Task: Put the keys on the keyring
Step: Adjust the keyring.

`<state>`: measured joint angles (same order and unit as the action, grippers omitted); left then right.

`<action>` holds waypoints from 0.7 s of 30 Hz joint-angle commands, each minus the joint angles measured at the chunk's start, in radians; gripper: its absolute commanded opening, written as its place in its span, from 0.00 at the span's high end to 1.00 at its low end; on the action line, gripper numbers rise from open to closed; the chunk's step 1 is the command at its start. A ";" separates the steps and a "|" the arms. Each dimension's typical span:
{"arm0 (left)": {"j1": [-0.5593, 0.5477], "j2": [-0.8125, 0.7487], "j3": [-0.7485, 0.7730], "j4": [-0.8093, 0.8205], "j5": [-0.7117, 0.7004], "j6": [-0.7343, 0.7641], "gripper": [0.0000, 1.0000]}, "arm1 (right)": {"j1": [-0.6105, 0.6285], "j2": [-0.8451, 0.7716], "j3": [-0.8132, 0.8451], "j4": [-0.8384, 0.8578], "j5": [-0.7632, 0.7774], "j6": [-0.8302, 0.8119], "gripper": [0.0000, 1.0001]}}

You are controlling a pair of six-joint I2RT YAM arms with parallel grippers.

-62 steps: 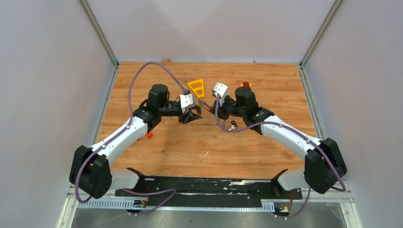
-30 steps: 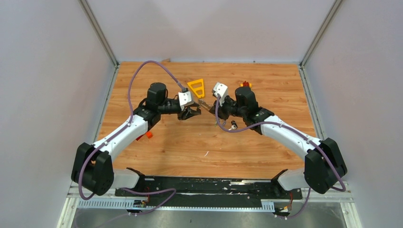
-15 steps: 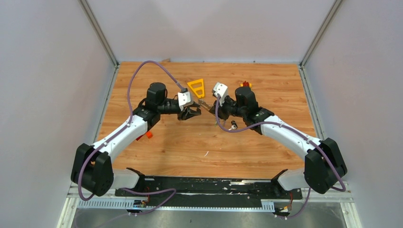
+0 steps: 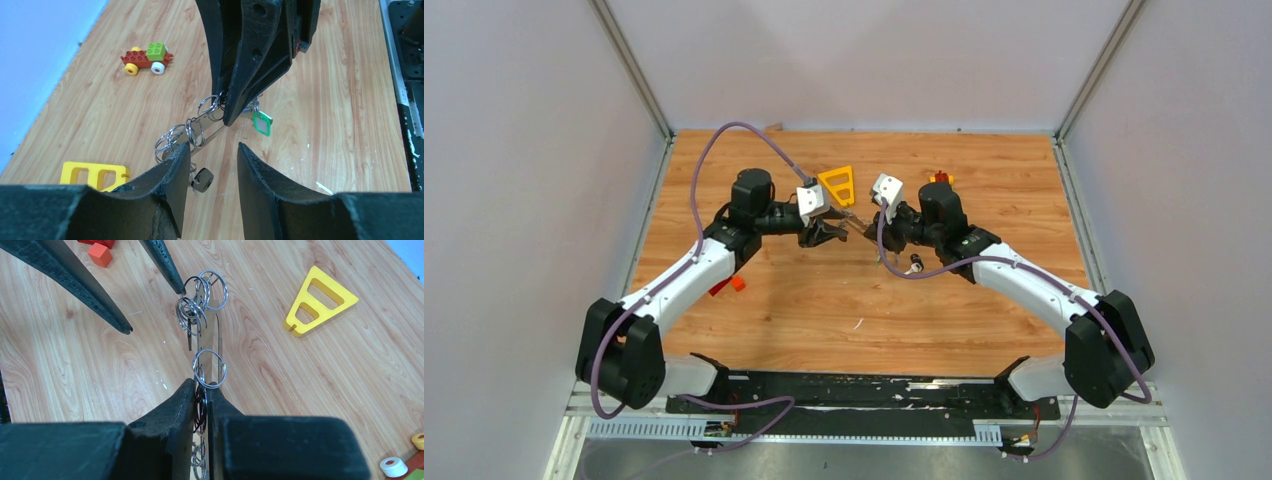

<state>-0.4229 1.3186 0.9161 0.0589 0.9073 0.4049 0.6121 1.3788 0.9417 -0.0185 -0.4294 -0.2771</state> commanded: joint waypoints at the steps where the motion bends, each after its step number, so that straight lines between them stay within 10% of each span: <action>1: 0.005 0.012 0.038 0.053 0.022 -0.029 0.53 | -0.006 -0.030 0.048 0.056 -0.022 0.013 1.00; 21: 0.006 0.052 0.059 0.067 0.041 -0.060 0.55 | -0.007 -0.030 0.048 0.056 -0.025 0.013 1.00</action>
<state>-0.4229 1.3602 0.9367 0.0883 0.9302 0.3756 0.6075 1.3788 0.9417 -0.0193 -0.4297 -0.2771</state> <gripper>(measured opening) 0.465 0.126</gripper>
